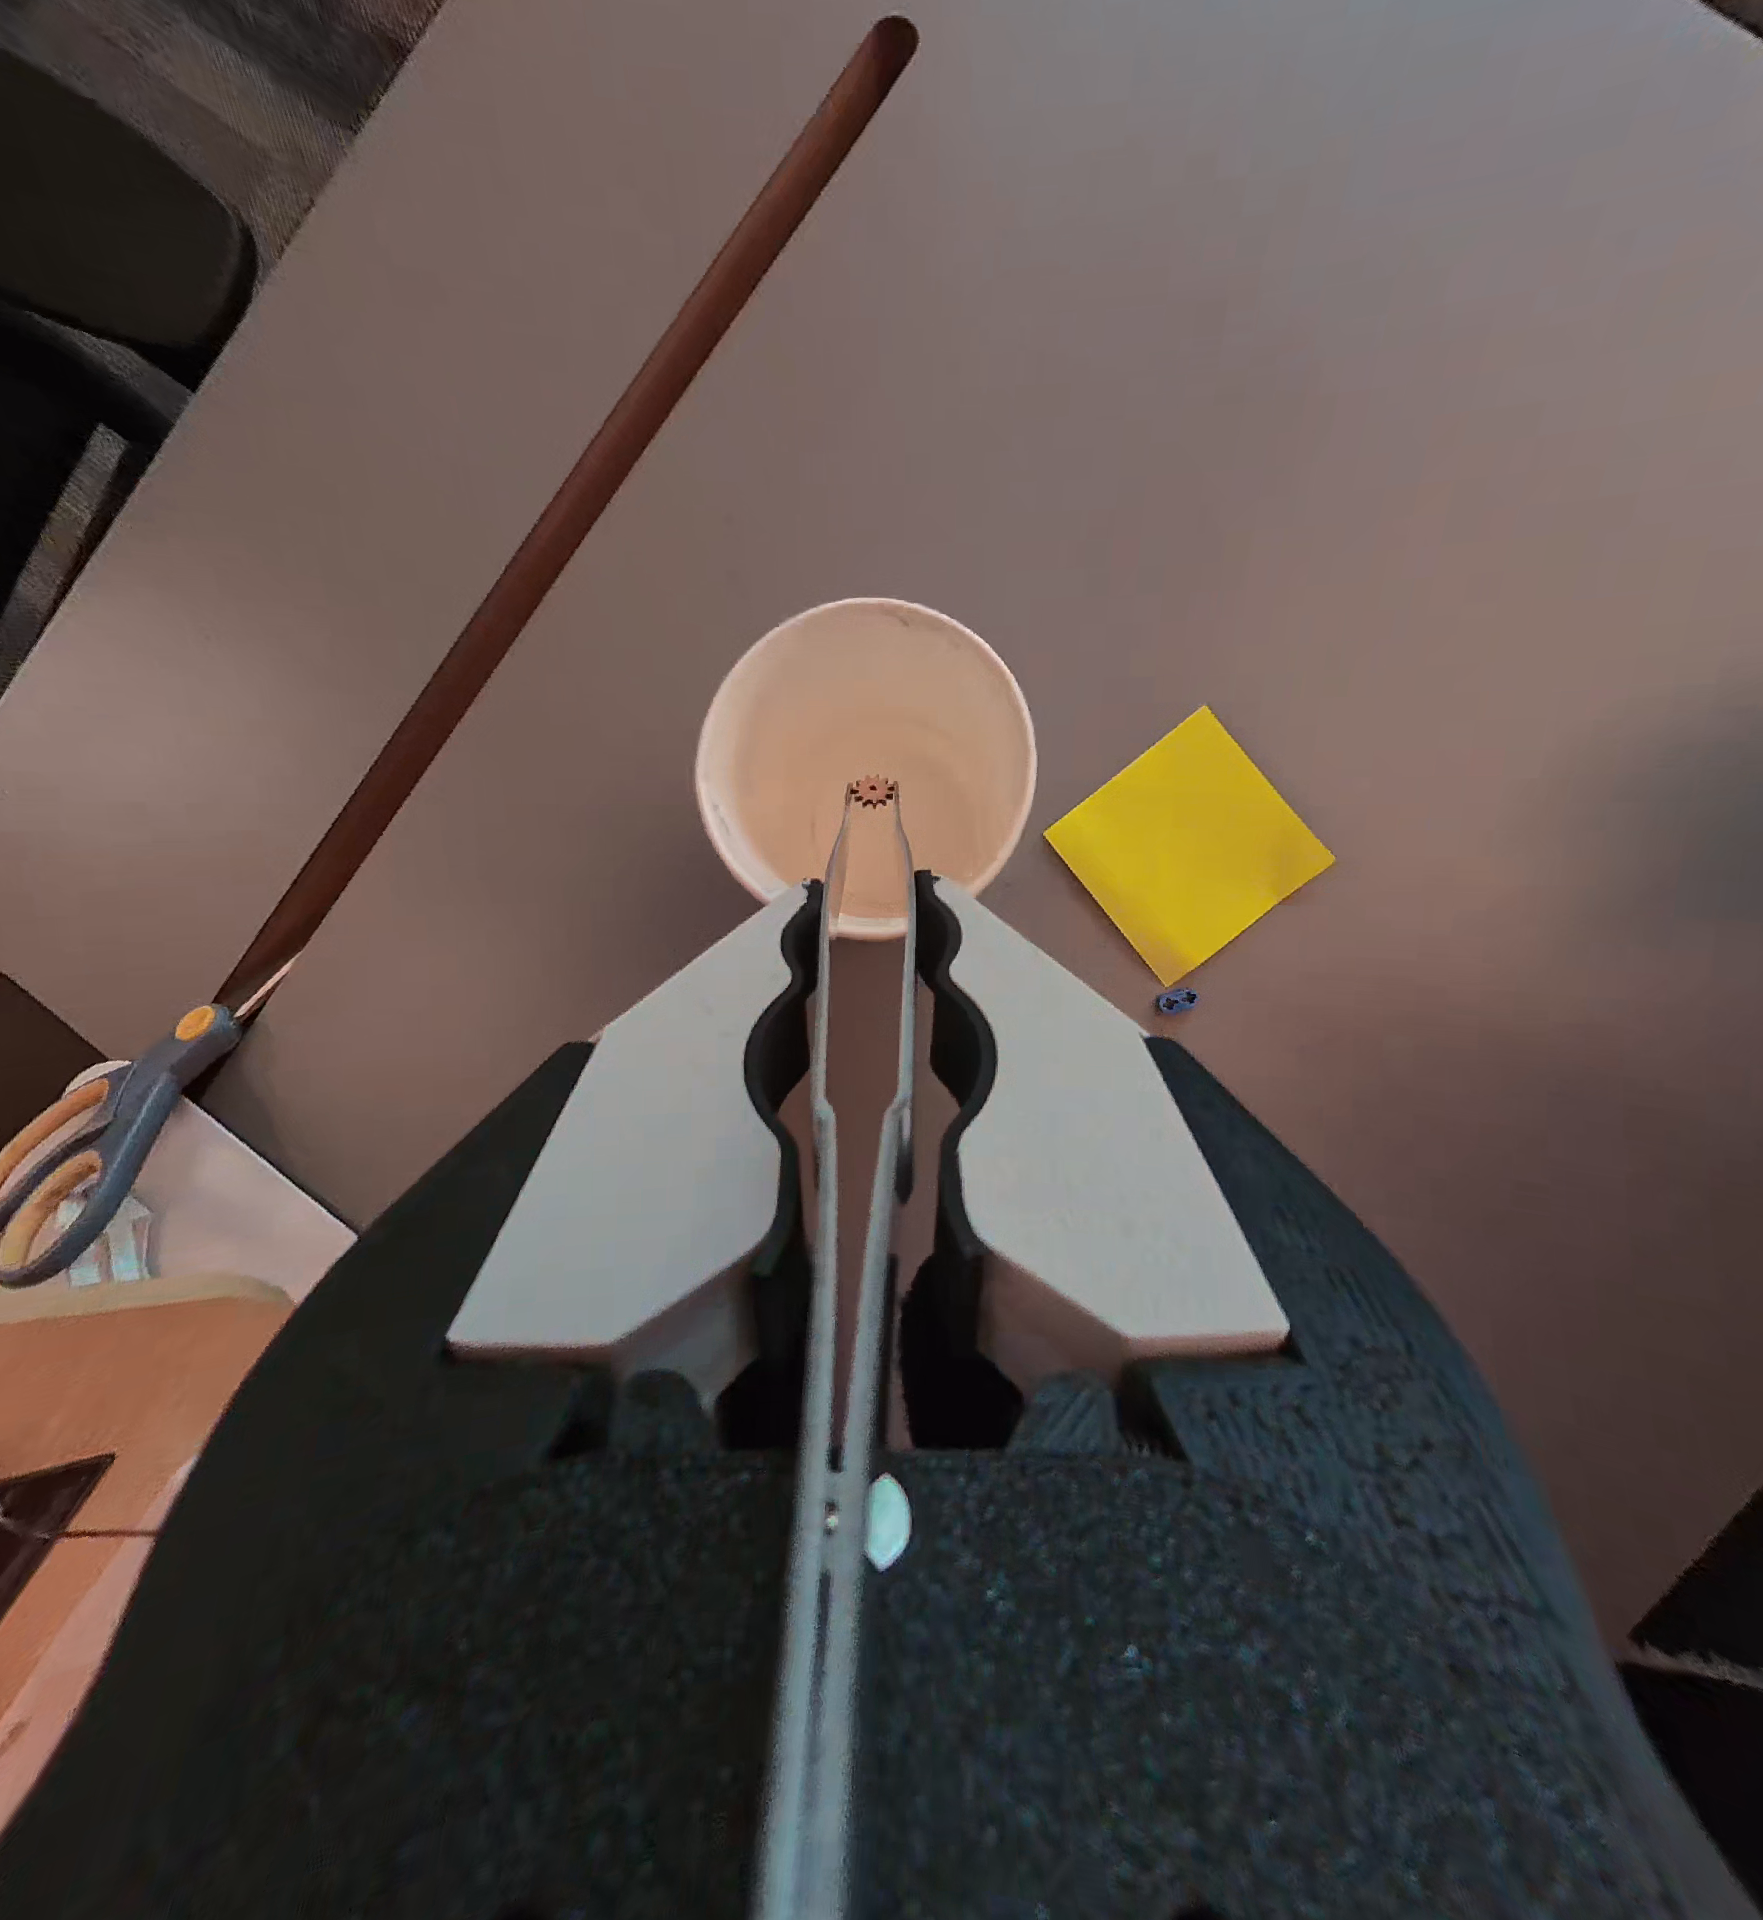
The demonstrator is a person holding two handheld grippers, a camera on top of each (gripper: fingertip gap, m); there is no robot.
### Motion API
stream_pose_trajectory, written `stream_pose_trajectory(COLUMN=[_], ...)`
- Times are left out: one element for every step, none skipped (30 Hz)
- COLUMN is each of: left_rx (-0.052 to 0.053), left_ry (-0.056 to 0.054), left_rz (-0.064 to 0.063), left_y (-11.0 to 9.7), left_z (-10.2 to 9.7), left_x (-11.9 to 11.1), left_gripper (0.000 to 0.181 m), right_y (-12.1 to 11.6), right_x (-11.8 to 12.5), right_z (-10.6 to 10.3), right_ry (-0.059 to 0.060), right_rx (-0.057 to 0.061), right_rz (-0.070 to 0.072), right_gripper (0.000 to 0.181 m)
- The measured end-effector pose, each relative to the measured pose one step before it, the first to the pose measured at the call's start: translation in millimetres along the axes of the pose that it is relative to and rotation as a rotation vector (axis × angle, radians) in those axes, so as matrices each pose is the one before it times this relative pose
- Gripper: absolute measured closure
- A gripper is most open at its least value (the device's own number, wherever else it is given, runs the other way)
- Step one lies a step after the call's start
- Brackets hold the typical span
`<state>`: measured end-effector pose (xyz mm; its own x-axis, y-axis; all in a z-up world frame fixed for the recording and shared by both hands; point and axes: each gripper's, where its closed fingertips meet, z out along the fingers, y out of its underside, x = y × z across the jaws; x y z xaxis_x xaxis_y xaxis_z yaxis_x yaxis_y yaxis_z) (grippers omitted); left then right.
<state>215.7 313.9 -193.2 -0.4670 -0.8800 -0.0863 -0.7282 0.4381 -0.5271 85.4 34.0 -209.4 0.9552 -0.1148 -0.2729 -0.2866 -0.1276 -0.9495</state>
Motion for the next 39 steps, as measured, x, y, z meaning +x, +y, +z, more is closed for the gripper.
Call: stream_pose_trajectory(left_rx=[-0.0199, -0.0233, -0.0188, -0.0210, -0.0133, -0.0053, -0.0049, -0.0034, 0.0031, 0.0037, 0.0015, 0.0021, 0.0062, 0.0113, 0.0056, -0.0016, 0.0003, 0.0081, 0.0125, 0.0111, 0.0174, 0.0208, 0.0196, 0.0228, 0.0301, 0.0368, 0.0344, 0.0336, 0.0387, 0.0395, 0.0433, 0.0430, 0.0387, 0.0365, 0.0308, 0.0239, 0.0147, 0.0031, -0.0012], left_ry=[0.0075, 0.0074, 0.0037, 0.0080, 0.0006, -0.0025, 0.0021, -0.0034, -0.0055, 0.0019, 0.0063, 0.0044, -0.0048, -0.0069, -0.0002, 0.0057, 0.0040, -0.0069, -0.0076, -0.0042, -0.0068, -0.0034, -0.0002, -0.0021, -0.0091, -0.0149, -0.0143, -0.0181, -0.0198, -0.0189, -0.0190, -0.0136, -0.0106, -0.0081, -0.0030, -0.0043, -0.0043, -0.0023, -0.0089], left_rz=[0.0013, 0.0041, 0.0048, 0.0047, 0.0034, 0.0081, 0.0104, 0.0022, -0.0017, 0.0000, 0.0003, -0.0017, -0.0041, 0.0000, 0.0019, 0.0009, 0.0012, -0.0001, 0.0008, -0.0002, -0.0038, -0.0037, -0.0036, -0.0023, 0.0003, 0.0023, 0.0037, 0.0025, 0.0043, 0.0047, -0.0004, -0.0078, -0.0142, -0.0140, -0.0082, -0.0096, -0.0103, -0.0045, -0.0094], left_y=[-0.78, -0.29, -0.31, 0.60, 0.10, -0.34, 0.19, 0.12, -0.19, -0.06, 0.34, 0.57, 0.02, -0.47, 0.43, 1.28, 1.05, -0.07, -0.62, -0.63, -1.43, -1.54, -1.21, -1.28, -1.96, -2.33, -1.77, -1.50, -1.68, -1.39, -1.43, -0.59, 0.45, 1.74, 3.76, 5.77, 8.24, 10.65, 12.16], left_z=[3.07, 3.10, 2.77, 2.81, 2.39, 2.07, 1.97, 1.63, 1.26, 1.16, 0.62, 0.29, -0.22, -0.93, -1.43, -1.86, -2.67, -3.56, -4.38, -5.10, -6.01, -6.85, -7.58, -8.30, -9.24, -10.22, -10.55, -10.87, -11.14, -11.23, -11.42, -11.02, -10.26, -9.10, -7.73, -6.14, -4.41, -2.80, -1.26], left_x=[-1.76, -1.58, -1.71, -0.50, -1.05, -1.04, 0.03, -0.94, -1.16, 0.13, 0.85, 0.73, -0.45, -0.48, 0.63, 1.43, 1.51, -0.11, -0.02, 0.54, 0.15, 1.06, 2.00, 2.36, 2.35, 2.42, 2.93, 2.85, 3.19, 3.93, 4.22, 5.13, 5.88, 6.96, 8.32, 8.33, 8.37, 8.58, 7.53], left_gripper=[0.164, 0.164, 0.164, 0.164, 0.164, 0.164, 0.164, 0.163, 0.163, 0.163, 0.163, 0.163, 0.163, 0.162, 0.162, 0.162, 0.162, 0.162, 0.162, 0.162, 0.162, 0.162, 0.162, 0.162, 0.162, 0.163, 0.163, 0.163, 0.163, 0.163, 0.163, 0.163, 0.163, 0.163, 0.163, 0.163, 0.163, 0.163, 0.163], right_y=[-0.02, -0.23, -0.36, -0.35, -0.20, -0.06, -0.34, -0.25, -0.22, -0.33, -0.36, -0.12, -0.13, -0.05, -0.04, 0.07, 0.01, -0.07, -0.13, -0.23, -0.21, -0.13, -0.18, -0.16, -0.41, -0.60, -0.55, -0.26, -0.23, -0.26, -0.25, -0.03, 0.10, 0.41, 0.48, 0.31, 0.19, 0.26, 0.28], right_x=[0.07, 0.00, 0.14, 0.09, 0.03, -0.01, -0.02, 0.00, 0.26, 0.30, 0.18, 0.02, -0.18, -0.29, -0.20, 0.13, -0.01, -0.12, 0.05, 0.01, 0.03, 0.07, 0.03, 0.10, 0.18, 0.01, -0.04, 0.03, -0.09, -0.30, -0.26, -0.45, -0.48, -0.45, -0.37, -0.59, -0.44, -0.38, -0.39], right_z=[-0.22, -0.28, -0.27, -0.32, -0.30, -0.49, -0.50, -0.49, -0.43, -0.38, -0.27, 0.01, -0.04, 0.03, -0.03, 0.06, -0.01, 0.03, -0.04, -0.13, -0.14, -0.09, -0.12, -0.32, -0.44, -0.53, -0.47, -0.31, -0.14, -0.12, 0.07, 0.12, 0.24, 0.35, 0.31, 0.35, 0.31, 0.27, 0.17], right_ry=[-0.0007, -0.0011, -0.0002, 0.0002, 0.0003, 0.0005, 0.0005, 0.0000, 0.0007, 0.0008, -0.0001, -0.0010, -0.0017, -0.0015, -0.0002, 0.0012, 0.0000, -0.0010, -0.0005, 0.0003, 0.0004, 0.0006, 0.0009, 0.0011, 0.0018, 0.0008, 0.0004, 0.0000, -0.0004, -0.0012, -0.0011, -0.0014, -0.0016, -0.0013, -0.0010, -0.0012, -0.0008, -0.0007, -0.0011], right_rx=[0.0007, 0.0014, 0.0016, 0.0013, 0.0004, 0.0004, 0.0018, 0.0016, 0.0009, 0.0017, 0.0016, 0.0010, 0.0005, 0.0004, 0.0000, -0.0004, -0.0001, 0.0003, 0.0006, 0.0011, 0.0010, 0.0003, 0.0003, 0.0002, 0.0015, 0.0030, 0.0024, 0.0012, 0.0009, 0.0013, 0.0011, 0.0006, -0.0005, -0.0019, -0.0024, -0.0015, -0.0008, -0.0015, -0.0015], right_rz=[0.0013, 0.0025, 0.0019, 0.0003, -0.0001, 0.0001, 0.0002, 0.0006, 0.0008, 0.0005, 0.0015, 0.0024, 0.0019, 0.0011, -0.0006, -0.0009, 0.0000, 0.0011, 0.0011, 0.0005, 0.0003, 0.0000, -0.0007, -0.0009, -0.0007, 0.0001, 0.0011, 0.0012, 0.0017, 0.0017, 0.0010, 0.0009, 0.0006, -0.0007, -0.0012, -0.0015, -0.0013, -0.0007, -0.0011], right_gripper=[0.126, 0.126, 0.126, 0.126, 0.126, 0.126, 0.126, 0.126, 0.126, 0.126, 0.126, 0.126, 0.126, 0.126, 0.126, 0.126, 0.126, 0.126, 0.126, 0.126, 0.126, 0.126, 0.126, 0.126, 0.126, 0.126, 0.126, 0.127, 0.127, 0.127, 0.127, 0.127, 0.127, 0.127, 0.127, 0.127, 0.127, 0.127, 0.127])
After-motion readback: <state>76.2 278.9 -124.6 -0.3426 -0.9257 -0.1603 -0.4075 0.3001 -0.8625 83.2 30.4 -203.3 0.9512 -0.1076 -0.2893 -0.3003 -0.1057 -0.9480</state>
